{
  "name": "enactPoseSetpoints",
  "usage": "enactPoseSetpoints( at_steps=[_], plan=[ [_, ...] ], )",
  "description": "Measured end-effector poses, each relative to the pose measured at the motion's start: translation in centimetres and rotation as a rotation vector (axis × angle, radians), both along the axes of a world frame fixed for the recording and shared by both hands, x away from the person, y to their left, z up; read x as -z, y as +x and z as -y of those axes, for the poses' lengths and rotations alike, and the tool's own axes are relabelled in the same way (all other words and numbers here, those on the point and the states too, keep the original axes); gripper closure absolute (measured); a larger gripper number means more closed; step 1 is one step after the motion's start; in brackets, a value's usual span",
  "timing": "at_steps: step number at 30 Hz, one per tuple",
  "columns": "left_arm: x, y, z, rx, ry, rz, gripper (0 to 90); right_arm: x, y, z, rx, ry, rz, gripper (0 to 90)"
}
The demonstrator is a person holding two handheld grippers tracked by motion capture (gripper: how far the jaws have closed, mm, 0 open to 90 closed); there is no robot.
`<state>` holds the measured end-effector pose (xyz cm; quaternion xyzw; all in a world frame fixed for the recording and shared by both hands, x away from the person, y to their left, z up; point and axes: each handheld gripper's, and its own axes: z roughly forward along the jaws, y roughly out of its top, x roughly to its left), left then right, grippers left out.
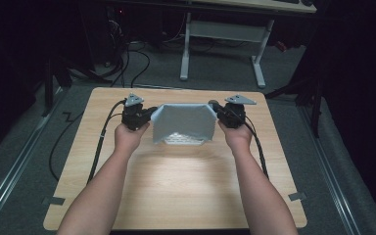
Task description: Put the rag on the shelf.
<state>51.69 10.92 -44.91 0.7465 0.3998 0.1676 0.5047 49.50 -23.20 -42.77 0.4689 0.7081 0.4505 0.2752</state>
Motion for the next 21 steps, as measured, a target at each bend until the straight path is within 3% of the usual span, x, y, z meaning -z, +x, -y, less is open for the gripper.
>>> enactPoseSetpoints(
  at_steps=[3, 13, 21],
  plan=[
    [0.8, -0.1, 0.3, 0.012, 0.023, -0.017, 89.9, 0.6, -0.1, 0.2, 0.002, 0.010, -0.008, 89.5],
    [3.1, -0.7, 0.3, 0.018, -0.002, -0.057, 89.7, 3.1, -0.8, 0.8, 0.009, 0.025, -0.059, 89.3],
    [3.4, -1.0, 0.2, 0.009, -0.014, -0.066, 89.1, 4.3, -1.0, 0.9, 0.017, 0.030, -0.074, 87.0]
  ],
)
